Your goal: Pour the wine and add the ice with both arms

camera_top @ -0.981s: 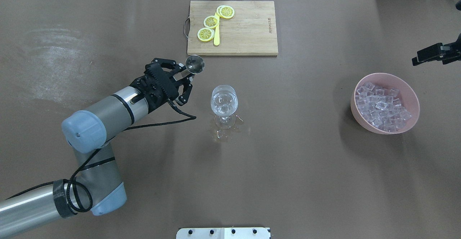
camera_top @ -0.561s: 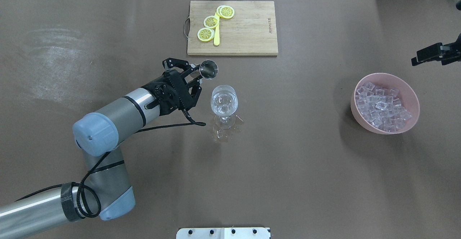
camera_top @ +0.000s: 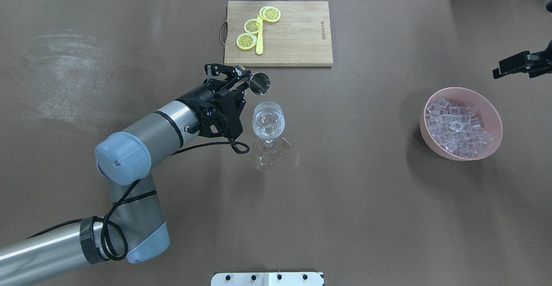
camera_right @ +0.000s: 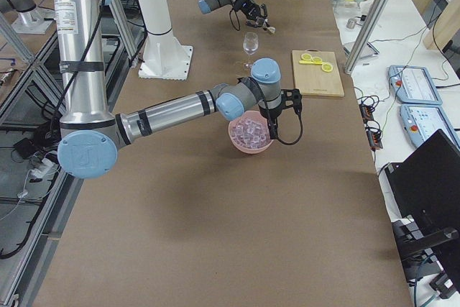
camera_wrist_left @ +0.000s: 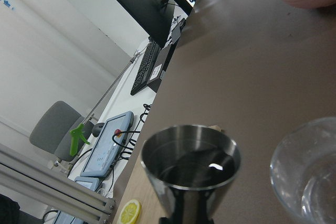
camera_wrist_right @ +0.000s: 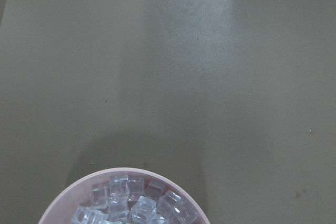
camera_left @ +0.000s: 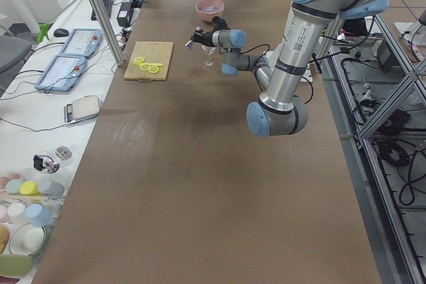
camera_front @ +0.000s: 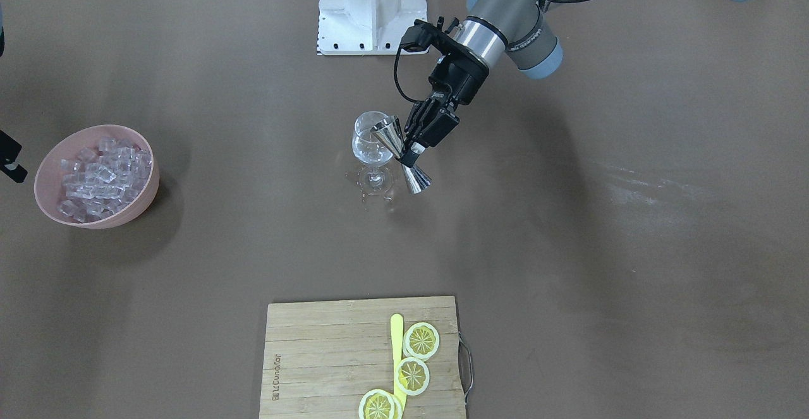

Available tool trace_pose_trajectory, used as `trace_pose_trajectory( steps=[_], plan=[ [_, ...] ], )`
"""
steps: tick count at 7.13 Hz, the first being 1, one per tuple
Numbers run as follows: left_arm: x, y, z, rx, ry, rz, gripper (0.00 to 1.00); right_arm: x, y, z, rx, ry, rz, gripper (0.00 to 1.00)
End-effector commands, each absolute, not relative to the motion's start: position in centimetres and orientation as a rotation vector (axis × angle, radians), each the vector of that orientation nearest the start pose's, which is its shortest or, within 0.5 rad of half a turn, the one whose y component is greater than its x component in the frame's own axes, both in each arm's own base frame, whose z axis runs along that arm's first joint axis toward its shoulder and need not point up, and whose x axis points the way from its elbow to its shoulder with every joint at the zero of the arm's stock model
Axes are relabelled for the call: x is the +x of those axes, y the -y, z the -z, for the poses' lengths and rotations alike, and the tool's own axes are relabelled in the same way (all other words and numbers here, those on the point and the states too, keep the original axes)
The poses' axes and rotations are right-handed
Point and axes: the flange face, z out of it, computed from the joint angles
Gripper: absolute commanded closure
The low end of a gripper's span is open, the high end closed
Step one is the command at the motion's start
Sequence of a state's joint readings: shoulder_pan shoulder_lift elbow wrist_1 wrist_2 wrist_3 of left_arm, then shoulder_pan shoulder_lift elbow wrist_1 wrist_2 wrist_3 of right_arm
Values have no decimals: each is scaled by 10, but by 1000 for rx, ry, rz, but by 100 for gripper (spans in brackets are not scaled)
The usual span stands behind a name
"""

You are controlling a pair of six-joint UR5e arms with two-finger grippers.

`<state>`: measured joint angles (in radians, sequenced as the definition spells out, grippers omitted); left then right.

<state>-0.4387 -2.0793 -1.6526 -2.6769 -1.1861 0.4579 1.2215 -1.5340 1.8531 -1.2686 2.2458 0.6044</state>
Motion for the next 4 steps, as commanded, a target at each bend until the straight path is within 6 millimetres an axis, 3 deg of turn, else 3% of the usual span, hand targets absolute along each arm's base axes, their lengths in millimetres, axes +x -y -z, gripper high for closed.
trace_pose_trajectory(
  steps=[1, 4],
  plan=[
    [478, 416, -202, 1777, -139, -934, 100, -109, 508, -469, 230, 853, -33, 0],
    [477, 419, -203, 1793, 1, -1011, 100, -111, 506, -468, 218, 869, -32, 0]
  ],
)
